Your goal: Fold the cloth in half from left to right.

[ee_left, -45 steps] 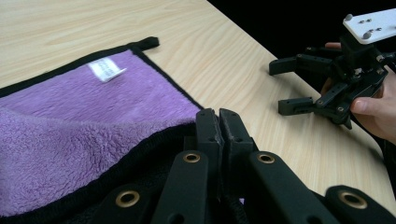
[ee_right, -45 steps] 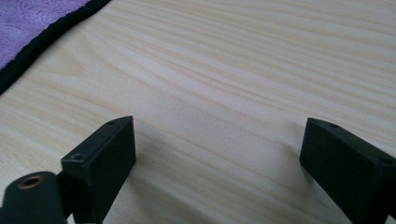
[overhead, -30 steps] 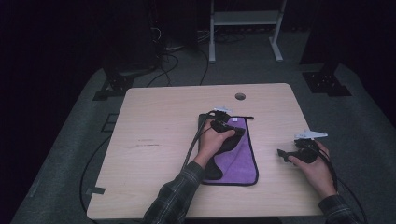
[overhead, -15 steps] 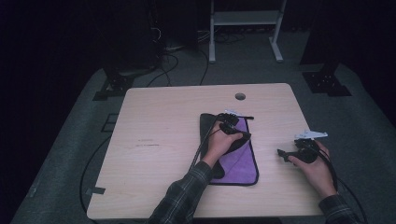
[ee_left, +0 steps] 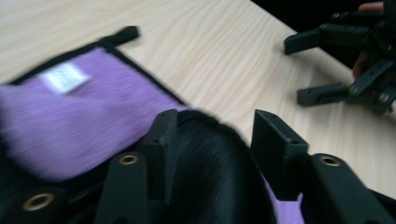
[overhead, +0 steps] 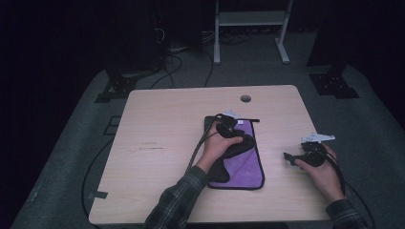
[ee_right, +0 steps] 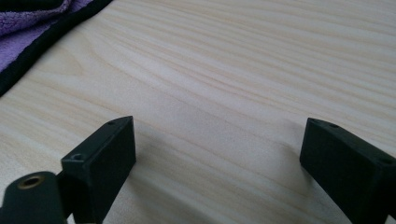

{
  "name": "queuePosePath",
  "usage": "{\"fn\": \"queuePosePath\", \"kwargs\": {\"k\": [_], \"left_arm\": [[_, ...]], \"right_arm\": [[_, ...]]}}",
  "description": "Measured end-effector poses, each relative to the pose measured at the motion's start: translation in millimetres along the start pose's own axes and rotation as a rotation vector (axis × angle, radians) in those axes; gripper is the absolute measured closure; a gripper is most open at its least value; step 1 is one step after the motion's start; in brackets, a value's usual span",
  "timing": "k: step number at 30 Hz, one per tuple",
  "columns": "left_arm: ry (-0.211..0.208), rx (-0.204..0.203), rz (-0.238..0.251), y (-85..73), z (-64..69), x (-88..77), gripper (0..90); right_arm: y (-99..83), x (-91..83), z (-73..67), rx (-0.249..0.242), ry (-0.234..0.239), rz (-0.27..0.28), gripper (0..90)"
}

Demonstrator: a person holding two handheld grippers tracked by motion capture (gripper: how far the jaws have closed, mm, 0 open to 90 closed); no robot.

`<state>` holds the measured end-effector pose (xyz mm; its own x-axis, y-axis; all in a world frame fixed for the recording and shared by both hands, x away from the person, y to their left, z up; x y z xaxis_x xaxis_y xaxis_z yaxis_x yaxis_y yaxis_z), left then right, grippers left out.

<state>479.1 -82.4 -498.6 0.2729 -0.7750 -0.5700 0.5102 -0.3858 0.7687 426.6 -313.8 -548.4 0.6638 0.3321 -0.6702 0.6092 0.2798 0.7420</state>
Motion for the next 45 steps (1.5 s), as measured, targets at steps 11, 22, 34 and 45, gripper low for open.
{"fn": "queuePosePath", "kwargs": {"k": [11, 22, 34, 45], "left_arm": [[0.100, 0.015, 0.001, -29.0, -29.4, -62.9, 43.2], [0.201, 0.032, 0.021, -65.7, -53.3, -118.4, 42.0], [0.264, 0.046, -0.034, -121.1, -65.8, -155.2, 37.0], [0.281, 0.084, -0.057, -147.2, -72.4, -166.7, 27.9]], "right_arm": [[0.1, 0.0, 0.0, 0.004, -0.004, -0.001, 10.0], [1.7, 1.7, -1.1, 0.042, -0.046, -0.001, 10.3], [5.8, 1.8, 0.3, 0.048, -0.053, 0.029, 28.4], [9.3, 0.9, -2.2, 0.028, -0.010, 0.056, 59.5]]}}
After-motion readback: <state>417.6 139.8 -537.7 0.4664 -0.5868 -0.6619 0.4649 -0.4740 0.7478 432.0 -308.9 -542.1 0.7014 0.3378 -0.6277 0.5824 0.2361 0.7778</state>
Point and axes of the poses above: each handheld gripper's, and its own axes: x roughly forward along the jaws, y roughly out of its top, z roughly to its right, the point moved 9 cm from there along x, roughly forward along the jaws, and after that the axes turned 1 degree about z, right-handed, at the moved point
